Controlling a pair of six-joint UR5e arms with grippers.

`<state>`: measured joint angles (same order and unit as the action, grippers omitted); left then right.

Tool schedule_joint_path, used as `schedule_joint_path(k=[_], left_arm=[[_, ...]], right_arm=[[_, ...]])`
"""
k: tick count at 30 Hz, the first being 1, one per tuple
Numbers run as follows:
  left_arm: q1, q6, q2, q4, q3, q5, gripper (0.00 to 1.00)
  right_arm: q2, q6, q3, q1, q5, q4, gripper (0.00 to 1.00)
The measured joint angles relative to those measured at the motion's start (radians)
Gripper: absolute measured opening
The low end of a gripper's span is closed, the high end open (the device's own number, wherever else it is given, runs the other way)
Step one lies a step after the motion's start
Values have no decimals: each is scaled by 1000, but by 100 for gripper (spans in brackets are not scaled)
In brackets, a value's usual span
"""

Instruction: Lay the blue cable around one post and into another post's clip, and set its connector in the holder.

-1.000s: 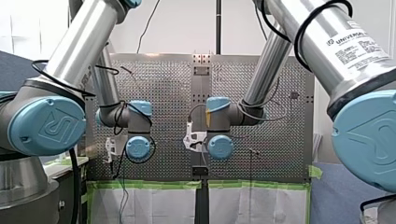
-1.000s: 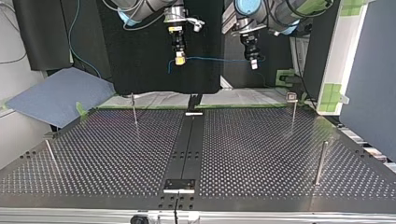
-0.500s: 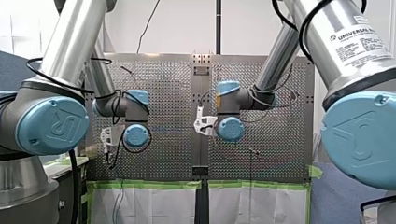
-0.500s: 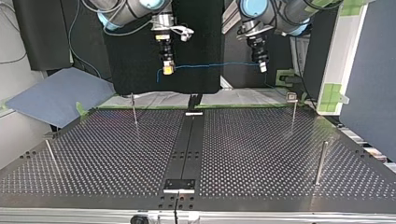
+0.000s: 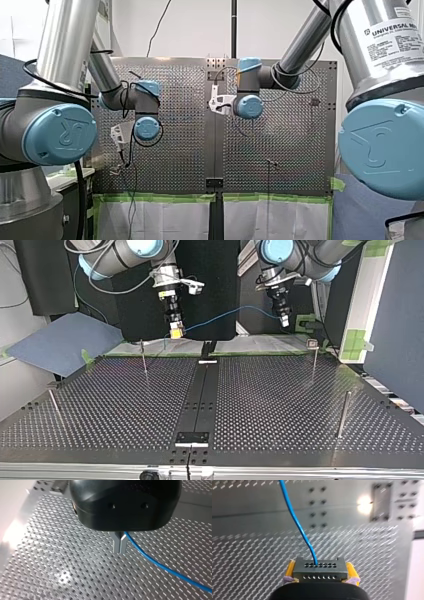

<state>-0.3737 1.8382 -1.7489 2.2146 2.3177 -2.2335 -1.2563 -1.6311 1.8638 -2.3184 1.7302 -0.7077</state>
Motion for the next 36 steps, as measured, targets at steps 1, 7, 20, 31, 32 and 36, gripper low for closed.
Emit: schedule_joint_path(k=[1,7,20,31,32,36], left_arm=[[1,8,8,8,-4,7,0],[14,57,57,57,-38,15,0],[78,173,173,174,-153,1,0],[174,218,270,271,-250,89,0],[185,221,281,281,-261,100,0],[218,232,314,314,-294,131,0]], right_arm=[[-9,4,-6,-2,-9,5,0],[-62,16,-42,-18,-58,35,0],[-121,41,-150,-56,-75,114,0],[-75,42,-227,-84,-88,140,0],[-65,41,-235,-88,-89,142,0],[-48,37,-256,-100,-90,140,0]])
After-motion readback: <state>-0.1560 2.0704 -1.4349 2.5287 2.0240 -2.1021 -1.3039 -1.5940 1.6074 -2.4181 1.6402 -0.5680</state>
